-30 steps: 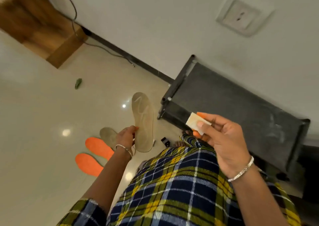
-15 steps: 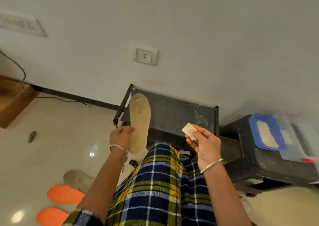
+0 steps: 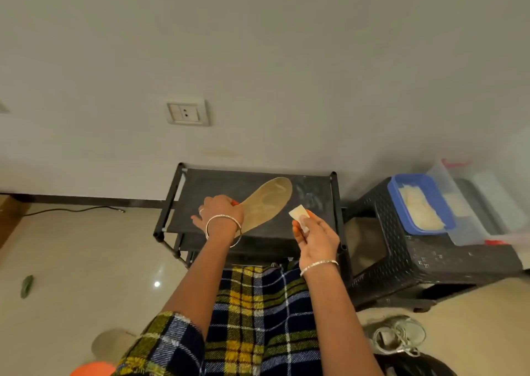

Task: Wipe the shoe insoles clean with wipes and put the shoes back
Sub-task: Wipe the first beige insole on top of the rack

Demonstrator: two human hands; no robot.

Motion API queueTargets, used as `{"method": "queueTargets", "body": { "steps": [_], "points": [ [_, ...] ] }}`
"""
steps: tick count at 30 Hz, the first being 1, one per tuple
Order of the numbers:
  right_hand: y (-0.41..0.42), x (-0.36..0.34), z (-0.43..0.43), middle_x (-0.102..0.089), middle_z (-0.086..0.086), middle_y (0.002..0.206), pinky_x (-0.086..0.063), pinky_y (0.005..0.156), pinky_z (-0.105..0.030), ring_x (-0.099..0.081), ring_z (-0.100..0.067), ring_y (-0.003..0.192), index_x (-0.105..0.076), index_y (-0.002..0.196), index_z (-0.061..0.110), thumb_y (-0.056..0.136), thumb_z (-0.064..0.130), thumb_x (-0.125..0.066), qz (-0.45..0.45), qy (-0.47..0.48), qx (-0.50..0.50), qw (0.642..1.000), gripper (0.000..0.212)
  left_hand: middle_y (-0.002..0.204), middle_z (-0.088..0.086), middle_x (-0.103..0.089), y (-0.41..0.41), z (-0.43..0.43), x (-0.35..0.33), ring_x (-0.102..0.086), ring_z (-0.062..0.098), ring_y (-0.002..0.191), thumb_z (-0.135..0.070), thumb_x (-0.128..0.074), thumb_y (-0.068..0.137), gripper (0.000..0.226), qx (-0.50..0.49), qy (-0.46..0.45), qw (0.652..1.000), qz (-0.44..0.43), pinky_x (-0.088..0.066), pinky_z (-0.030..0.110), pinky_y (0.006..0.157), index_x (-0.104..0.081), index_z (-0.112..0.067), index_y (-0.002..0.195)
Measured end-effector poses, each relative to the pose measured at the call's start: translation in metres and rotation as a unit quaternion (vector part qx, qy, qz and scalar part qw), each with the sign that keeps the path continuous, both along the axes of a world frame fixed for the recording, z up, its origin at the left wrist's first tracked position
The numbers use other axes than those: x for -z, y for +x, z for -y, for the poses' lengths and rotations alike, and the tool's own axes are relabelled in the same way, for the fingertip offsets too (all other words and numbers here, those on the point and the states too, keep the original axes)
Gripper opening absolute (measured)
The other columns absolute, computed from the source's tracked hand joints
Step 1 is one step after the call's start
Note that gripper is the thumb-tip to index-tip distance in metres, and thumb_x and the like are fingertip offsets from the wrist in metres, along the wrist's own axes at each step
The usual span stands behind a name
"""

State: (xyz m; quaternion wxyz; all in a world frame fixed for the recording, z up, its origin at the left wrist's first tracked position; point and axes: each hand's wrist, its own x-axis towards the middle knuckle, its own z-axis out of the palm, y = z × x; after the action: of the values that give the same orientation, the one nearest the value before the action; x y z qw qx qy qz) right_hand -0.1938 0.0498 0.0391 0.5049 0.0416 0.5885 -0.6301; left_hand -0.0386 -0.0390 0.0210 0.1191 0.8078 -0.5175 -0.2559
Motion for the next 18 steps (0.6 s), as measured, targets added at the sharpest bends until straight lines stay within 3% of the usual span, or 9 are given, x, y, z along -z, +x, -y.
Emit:
{"method": "queueTargets", "body": {
  "steps": [2, 5, 8, 13, 18],
  "points": [
    [-0.002, 0.011, 0.018, -0.073, -0.013, 0.091, -0.060, 0.070, -0.027, -0.068, -0.018, 0.074, -0.072, 0.093, 0.006, 0.084, -0.005, -0.071, 0.012, 0.003, -0.006, 1.000, 0.014, 0.123, 0.007, -0.057, -0.010, 0.005, 0.013, -0.042, 0.032, 0.128, -0.030, -0.056, 0.090, 0.019, 0.002, 0.007, 0.998, 0.061, -0.006, 0.063, 0.114, -0.075, -0.029, 0.095],
    [-0.011, 0.032, 0.052, -0.072, -0.015, 0.088, -0.060, 0.067, -0.027, -0.068, -0.018, 0.069, -0.073, 0.093, 0.004, 0.083, -0.006, -0.071, 0.021, 0.028, 0.009, 0.999, 0.014, 0.133, 0.007, -0.050, -0.018, 0.012, 0.032, -0.032, 0.030, 0.137, -0.029, -0.060, 0.091, 0.013, -0.022, -0.007, 0.996, 0.084, 0.005, 0.065, 0.113, -0.072, -0.030, 0.095],
    [-0.026, 0.052, 0.084, -0.073, -0.016, 0.092, -0.060, 0.065, -0.026, -0.069, -0.017, 0.068, -0.073, 0.101, 0.001, 0.083, -0.006, -0.071, 0.012, 0.028, 0.051, 0.998, 0.020, 0.141, 0.004, -0.044, -0.020, 0.024, 0.058, -0.021, 0.028, 0.143, -0.027, -0.064, 0.088, 0.011, -0.015, -0.019, 0.997, 0.072, 0.008, 0.066, 0.113, -0.071, -0.033, 0.094],
    [-0.052, 0.066, 0.115, -0.070, -0.015, 0.088, -0.058, 0.060, -0.021, -0.066, -0.015, 0.066, -0.071, 0.097, 0.002, 0.085, -0.007, -0.067, 0.011, 0.030, 0.080, 0.996, 0.016, 0.144, 0.003, -0.041, -0.014, 0.066, 0.091, -0.015, 0.028, 0.145, -0.028, -0.060, 0.091, 0.014, 0.019, 0.009, 0.998, 0.058, 0.009, 0.065, 0.112, -0.068, -0.036, 0.098],
    [-0.068, 0.071, 0.122, -0.072, -0.013, 0.092, -0.059, 0.067, -0.024, -0.068, -0.018, 0.074, -0.071, 0.093, 0.008, 0.086, -0.004, -0.069, -0.036, 0.026, 0.047, 0.998, 0.014, 0.152, 0.003, -0.034, -0.020, 0.098, 0.109, -0.007, 0.029, 0.148, -0.033, -0.054, 0.094, 0.016, 0.042, 0.006, 0.998, 0.048, 0.009, 0.066, 0.112, -0.065, -0.039, 0.104]
  ]
}}
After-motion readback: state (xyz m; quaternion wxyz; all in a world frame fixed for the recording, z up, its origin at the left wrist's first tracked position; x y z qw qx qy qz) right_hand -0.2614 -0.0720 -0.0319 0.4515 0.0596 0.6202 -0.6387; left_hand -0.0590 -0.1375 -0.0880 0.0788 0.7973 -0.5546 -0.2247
